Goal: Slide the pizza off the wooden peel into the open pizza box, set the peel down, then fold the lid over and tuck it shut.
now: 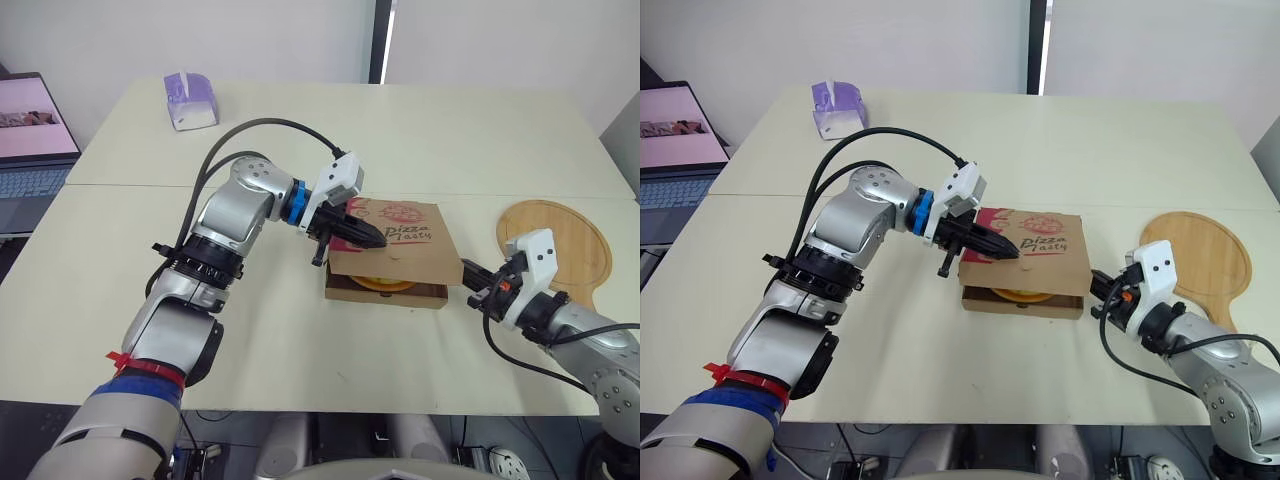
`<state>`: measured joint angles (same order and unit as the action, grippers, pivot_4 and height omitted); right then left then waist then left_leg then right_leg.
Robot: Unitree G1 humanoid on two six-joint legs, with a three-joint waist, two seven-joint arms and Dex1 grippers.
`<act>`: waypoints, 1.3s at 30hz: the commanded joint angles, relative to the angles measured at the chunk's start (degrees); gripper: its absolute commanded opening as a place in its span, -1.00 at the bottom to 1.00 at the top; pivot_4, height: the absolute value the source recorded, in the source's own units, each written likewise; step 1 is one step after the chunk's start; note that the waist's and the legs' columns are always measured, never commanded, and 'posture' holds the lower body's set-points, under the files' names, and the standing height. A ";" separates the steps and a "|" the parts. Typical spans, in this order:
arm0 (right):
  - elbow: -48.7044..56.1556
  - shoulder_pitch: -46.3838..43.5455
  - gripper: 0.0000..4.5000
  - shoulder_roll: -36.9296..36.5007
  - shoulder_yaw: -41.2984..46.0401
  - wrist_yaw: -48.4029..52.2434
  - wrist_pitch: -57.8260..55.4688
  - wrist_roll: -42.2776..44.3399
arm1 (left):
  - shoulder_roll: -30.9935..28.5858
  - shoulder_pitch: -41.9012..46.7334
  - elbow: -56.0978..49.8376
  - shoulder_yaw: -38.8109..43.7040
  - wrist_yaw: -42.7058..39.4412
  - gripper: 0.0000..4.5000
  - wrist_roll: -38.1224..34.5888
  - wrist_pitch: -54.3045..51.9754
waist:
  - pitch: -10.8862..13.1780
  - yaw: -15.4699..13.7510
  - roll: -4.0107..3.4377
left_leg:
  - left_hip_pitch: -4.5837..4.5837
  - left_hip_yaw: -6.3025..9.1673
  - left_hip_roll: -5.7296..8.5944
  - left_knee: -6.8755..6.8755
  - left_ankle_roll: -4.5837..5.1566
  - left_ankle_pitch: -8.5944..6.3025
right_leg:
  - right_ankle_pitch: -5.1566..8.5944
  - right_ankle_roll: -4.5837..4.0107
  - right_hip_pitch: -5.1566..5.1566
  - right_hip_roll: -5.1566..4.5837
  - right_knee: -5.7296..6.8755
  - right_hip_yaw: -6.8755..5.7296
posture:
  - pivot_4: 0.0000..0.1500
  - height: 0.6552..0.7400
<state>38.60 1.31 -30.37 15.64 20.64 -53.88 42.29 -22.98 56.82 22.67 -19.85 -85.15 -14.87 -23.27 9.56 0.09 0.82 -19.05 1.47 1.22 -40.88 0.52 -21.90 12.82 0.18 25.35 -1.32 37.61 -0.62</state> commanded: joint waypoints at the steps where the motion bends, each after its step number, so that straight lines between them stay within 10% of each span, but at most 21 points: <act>1: 2.78 -0.41 -0.98 0.81 0.51 -1.83 -1.15 2.77 | 0.35 0.29 -1.95 0.22 -0.48 -1.00 0.18 0.53 | 0.00 0.00 0.00 | 0.00 0.00 0.00 0.00 0.00 0.00 | 0.00 0.00 0.00 0.00 0.00 0.00 | 1.00 0.65; 11: 3.99 6.00 -0.91 -10.89 7.37 4.71 2.16 -0.86 | 0.05 -1.65 -3.45 -0.36 -1.24 -1.00 1.33 0.78 | 0.00 -0.04 -0.01 | -0.01 -0.02 0.03 -0.01 0.03 -0.02 | 0.00 0.01 -0.02 -0.01 0.00 -0.01 | 1.00 0.65; 25: 5.38 0.54 0.99 -21.89 9.79 16.84 5.22 5.91 | 0.36 -1.53 -3.48 -0.34 -2.11 -1.00 1.98 1.26 | 0.00 -0.06 0.00 | 0.09 -0.02 -0.01 -0.04 0.13 -0.07 | 0.00 0.01 -0.08 0.03 0.06 0.00 | 1.00 0.65; 39: -0.34 -3.83 0.99 -21.56 -7.24 16.46 15.32 -12.40 | 0.45 -1.02 -3.85 -0.30 -2.71 -1.00 2.29 1.07 | 0.00 -0.12 0.00 | 0.05 -0.03 0.02 -0.07 -0.08 0.04 | 0.01 0.01 -0.06 -0.03 0.03 -0.01 | 1.00 0.65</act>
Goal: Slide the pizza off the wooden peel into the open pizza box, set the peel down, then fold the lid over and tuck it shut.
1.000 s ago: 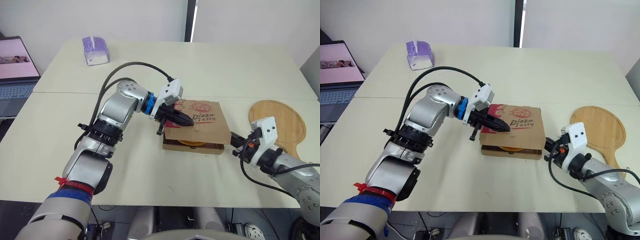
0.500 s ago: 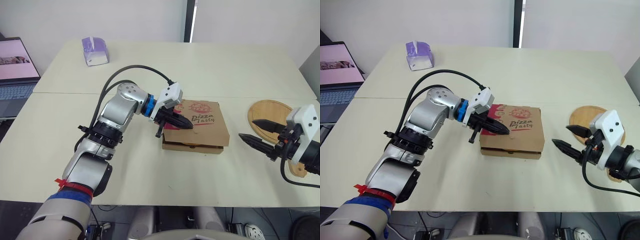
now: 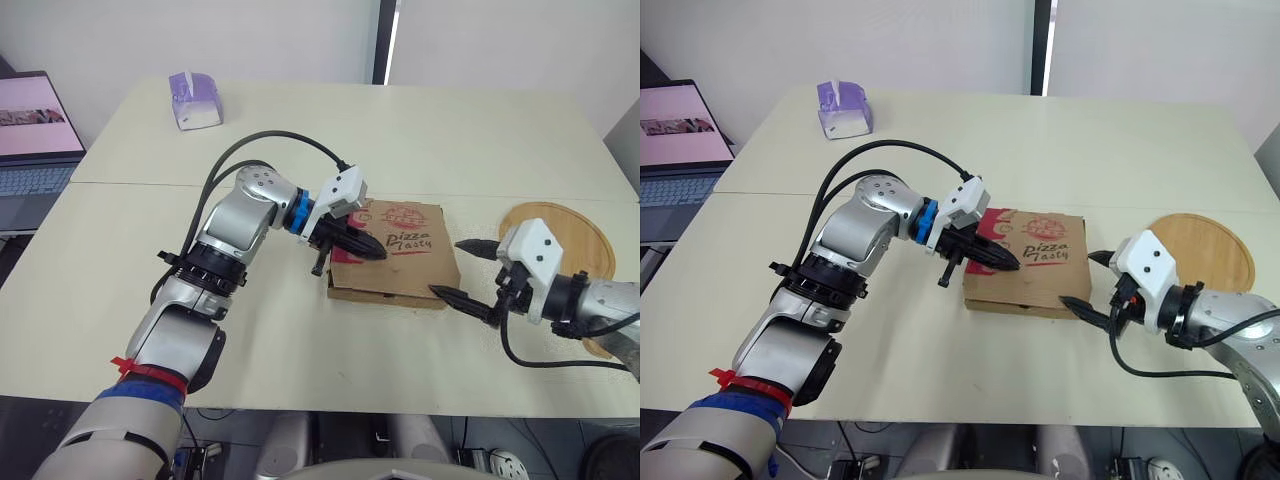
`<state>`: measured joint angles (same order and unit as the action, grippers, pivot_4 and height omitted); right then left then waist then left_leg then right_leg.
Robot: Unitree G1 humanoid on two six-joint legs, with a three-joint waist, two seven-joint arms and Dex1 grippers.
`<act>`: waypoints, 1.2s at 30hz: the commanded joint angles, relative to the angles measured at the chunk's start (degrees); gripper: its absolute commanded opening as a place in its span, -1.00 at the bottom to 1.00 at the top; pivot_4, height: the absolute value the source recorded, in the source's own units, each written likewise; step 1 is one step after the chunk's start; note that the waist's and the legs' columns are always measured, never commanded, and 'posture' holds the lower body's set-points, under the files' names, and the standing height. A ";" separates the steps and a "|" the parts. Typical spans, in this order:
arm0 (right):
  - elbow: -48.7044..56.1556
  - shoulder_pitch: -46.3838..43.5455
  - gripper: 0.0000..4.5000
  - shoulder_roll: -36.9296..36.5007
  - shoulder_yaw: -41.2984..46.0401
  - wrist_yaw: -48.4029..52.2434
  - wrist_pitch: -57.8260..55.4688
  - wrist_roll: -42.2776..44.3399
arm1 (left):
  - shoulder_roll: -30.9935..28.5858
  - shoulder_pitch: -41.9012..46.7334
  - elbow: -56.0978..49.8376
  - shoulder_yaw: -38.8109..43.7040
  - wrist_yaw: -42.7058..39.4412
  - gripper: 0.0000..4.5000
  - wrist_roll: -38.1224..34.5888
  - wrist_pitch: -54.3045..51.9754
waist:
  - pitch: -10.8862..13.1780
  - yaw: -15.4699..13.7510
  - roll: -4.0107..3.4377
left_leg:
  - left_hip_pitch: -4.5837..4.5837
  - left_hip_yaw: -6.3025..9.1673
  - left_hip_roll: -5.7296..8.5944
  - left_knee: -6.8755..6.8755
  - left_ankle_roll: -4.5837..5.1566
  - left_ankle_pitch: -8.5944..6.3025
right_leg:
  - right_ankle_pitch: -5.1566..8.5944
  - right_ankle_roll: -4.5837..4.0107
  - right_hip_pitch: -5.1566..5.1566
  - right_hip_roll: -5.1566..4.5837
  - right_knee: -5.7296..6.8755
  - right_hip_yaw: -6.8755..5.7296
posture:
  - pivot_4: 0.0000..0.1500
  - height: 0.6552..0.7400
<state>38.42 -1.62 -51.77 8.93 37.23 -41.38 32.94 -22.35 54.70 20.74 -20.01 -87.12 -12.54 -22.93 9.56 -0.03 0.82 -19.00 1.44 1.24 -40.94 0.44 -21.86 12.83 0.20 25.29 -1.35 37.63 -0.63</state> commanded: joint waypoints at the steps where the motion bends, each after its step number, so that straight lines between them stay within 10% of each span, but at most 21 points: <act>1: -0.56 -0.89 0.99 -0.13 -0.96 -0.17 3.43 -4.16 | -0.21 1.09 -2.00 -0.16 -0.80 -1.00 -0.03 0.75 | 0.00 0.01 0.00 | 0.00 0.00 0.00 0.00 0.00 0.00 | 0.00 0.00 0.00 0.00 0.00 0.00 | 1.00 0.65; 13: 2.82 2.17 0.99 -2.93 5.79 8.03 -0.76 4.14 | -0.49 1.01 -2.00 -0.37 -1.15 -1.00 0.52 2.16 | 0.00 -0.04 0.00 | 0.00 0.01 0.00 0.00 0.00 0.00 | 0.00 0.00 -0.01 0.00 0.00 -0.01 | 1.00 0.65; 28: -0.64 -2.79 0.99 -1.39 -2.37 5.36 2.48 -5.20 | -0.10 1.25 -1.20 -0.75 -1.10 -1.00 2.39 5.69 | 0.00 -0.01 0.00 | 0.02 0.00 -0.01 -0.02 0.00 0.00 | 0.00 0.00 -0.01 0.00 0.02 0.00 | 1.00 0.65; 36: 3.64 -2.24 0.99 -3.50 5.84 10.51 -3.71 6.75 | -0.16 1.19 -0.92 -0.64 -0.75 -1.00 2.66 5.64 | 0.00 -0.07 0.00 | 0.01 0.01 -0.01 -0.02 0.00 0.00 | 0.00 0.00 0.00 0.00 0.02 -0.01 | 1.00 0.65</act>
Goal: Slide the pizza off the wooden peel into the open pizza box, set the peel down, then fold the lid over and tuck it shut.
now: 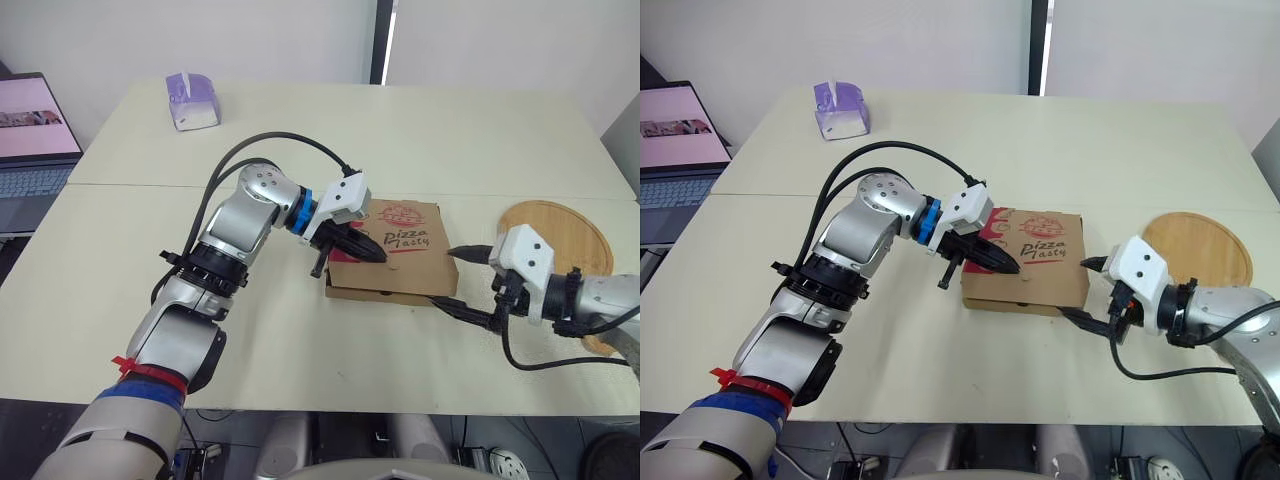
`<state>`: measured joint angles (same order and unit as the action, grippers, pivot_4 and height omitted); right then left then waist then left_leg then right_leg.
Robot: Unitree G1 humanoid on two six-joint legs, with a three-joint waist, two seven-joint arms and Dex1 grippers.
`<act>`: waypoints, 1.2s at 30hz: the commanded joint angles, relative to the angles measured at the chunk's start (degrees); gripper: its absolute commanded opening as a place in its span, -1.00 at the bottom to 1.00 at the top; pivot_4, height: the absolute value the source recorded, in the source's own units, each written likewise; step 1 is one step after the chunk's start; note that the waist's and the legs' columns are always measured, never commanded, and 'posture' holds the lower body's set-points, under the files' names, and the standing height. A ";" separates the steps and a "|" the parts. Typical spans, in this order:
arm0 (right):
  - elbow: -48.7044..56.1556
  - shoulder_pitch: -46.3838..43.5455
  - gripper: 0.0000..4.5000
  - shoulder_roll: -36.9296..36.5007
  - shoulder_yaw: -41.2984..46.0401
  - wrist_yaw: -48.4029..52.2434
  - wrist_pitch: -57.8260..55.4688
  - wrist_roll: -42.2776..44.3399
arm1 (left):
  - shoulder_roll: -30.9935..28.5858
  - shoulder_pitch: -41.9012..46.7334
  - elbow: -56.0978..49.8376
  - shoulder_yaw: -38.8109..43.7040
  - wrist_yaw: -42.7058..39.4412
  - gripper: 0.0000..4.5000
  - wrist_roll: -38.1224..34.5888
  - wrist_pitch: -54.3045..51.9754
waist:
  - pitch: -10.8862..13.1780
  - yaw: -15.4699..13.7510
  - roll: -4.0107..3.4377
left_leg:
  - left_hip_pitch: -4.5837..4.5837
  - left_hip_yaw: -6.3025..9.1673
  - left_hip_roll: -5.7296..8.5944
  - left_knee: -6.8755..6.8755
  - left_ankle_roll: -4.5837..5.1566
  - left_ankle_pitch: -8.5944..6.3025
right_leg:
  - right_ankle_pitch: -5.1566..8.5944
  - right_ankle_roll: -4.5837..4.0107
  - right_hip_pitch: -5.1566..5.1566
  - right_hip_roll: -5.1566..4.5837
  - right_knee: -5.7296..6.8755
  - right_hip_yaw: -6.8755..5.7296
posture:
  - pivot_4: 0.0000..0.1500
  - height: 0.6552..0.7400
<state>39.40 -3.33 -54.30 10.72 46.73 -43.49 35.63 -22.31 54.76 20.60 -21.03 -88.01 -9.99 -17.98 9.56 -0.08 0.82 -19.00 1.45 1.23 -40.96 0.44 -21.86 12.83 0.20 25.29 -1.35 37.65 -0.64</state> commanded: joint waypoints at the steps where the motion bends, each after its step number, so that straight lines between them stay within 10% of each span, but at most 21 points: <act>1: 2.65 -0.96 0.99 -0.88 4.23 0.48 -1.98 4.48 | -0.21 1.11 -0.77 0.38 0.13 -1.00 0.11 0.67 | 0.00 -0.01 0.00 | 0.00 0.00 0.00 0.00 0.01 0.00 | 0.00 0.00 0.00 0.00 0.00 -0.01 | 1.00 0.65; 36: -2.78 -3.93 0.99 -1.21 -8.29 -0.84 7.30 -15.21 | -0.35 0.91 -1.90 0.29 -0.15 -1.00 -0.34 -0.61 | 0.00 0.04 0.00 | 0.01 -0.01 0.00 -0.02 -0.01 0.01 | 0.00 0.00 0.00 0.00 0.02 0.00 | 1.00 0.65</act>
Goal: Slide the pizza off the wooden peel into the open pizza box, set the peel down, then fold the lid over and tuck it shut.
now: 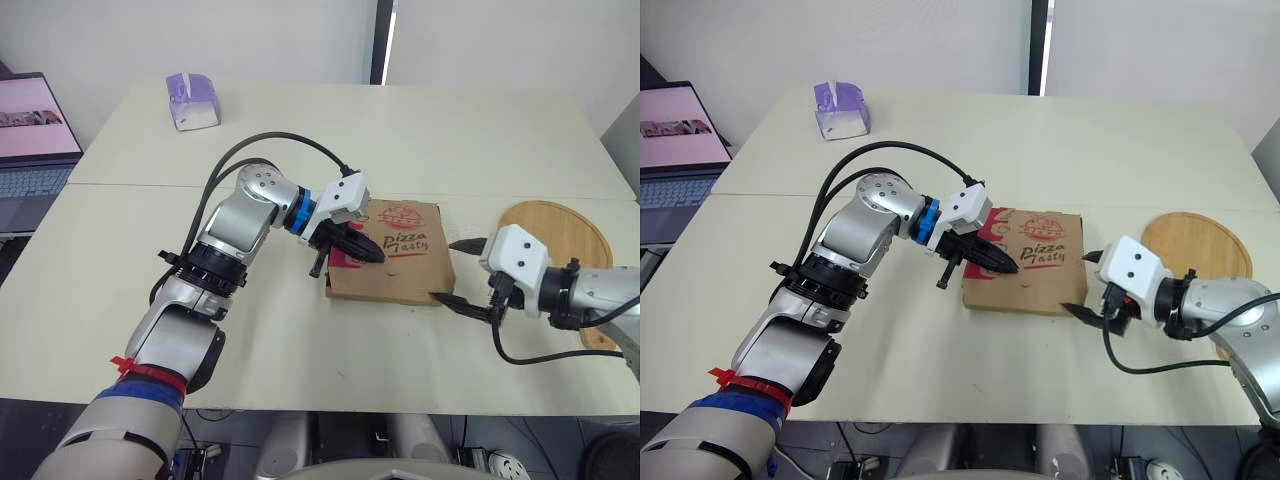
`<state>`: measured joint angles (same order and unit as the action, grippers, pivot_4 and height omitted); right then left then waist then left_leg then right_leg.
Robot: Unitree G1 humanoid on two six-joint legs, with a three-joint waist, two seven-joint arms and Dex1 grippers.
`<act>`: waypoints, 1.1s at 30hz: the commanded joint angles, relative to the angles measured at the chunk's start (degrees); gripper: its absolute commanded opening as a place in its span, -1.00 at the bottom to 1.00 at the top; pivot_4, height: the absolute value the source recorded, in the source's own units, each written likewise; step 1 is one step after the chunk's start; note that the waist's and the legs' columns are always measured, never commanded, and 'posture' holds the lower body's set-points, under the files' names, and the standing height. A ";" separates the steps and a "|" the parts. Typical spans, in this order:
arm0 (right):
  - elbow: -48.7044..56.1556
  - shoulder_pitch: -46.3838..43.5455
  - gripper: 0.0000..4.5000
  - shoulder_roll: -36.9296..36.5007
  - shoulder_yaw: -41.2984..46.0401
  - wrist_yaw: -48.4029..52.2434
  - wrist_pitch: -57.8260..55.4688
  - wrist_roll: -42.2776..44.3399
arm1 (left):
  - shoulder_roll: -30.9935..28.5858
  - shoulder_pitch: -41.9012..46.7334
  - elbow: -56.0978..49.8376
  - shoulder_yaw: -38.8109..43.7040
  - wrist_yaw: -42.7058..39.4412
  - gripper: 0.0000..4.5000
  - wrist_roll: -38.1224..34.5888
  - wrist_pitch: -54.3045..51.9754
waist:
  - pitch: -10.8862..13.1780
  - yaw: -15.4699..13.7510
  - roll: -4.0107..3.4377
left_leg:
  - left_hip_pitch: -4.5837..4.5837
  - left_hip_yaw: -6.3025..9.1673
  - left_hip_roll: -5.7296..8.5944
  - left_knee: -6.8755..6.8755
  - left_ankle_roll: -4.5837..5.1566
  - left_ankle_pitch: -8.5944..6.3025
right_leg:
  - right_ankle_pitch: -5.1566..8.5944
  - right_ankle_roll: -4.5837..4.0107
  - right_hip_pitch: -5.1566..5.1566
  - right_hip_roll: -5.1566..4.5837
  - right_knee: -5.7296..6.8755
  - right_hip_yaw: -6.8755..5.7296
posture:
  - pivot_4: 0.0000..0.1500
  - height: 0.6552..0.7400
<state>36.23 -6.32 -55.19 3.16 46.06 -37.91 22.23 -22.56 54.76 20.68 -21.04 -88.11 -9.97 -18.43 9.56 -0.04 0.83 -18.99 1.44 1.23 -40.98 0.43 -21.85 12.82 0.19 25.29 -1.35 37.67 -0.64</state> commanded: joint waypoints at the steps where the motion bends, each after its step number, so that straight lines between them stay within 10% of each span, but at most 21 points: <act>1: 0.21 -0.99 0.99 -0.25 -1.02 -0.13 1.93 -2.31 | -0.16 0.86 -2.06 0.29 -0.10 -1.00 -0.37 -0.20 | 0.00 0.00 0.00 | -0.01 0.00 0.00 0.00 0.00 0.00 | 0.00 0.00 0.00 0.00 0.00 0.00 | 1.00 0.65; 33: -0.46 -0.29 0.99 7.13 -1.90 -4.38 3.51 -9.56 | -2.66 -3.96 -3.40 -3.18 -0.48 -1.00 2.66 2.94 | -0.01 0.03 -0.01 | 0.01 -0.02 0.01 -0.02 -0.02 0.01 | 0.00 -0.01 0.01 0.00 0.06 0.02 | 1.00 0.65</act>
<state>32.84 -6.81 -48.53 -2.63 41.69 -34.48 10.55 -24.88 50.19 17.69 -24.41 -88.38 -7.59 -16.12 9.55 0.00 0.81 -18.98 1.42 1.24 -41.01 0.41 -21.84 12.82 0.19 25.30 -1.35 37.73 -0.61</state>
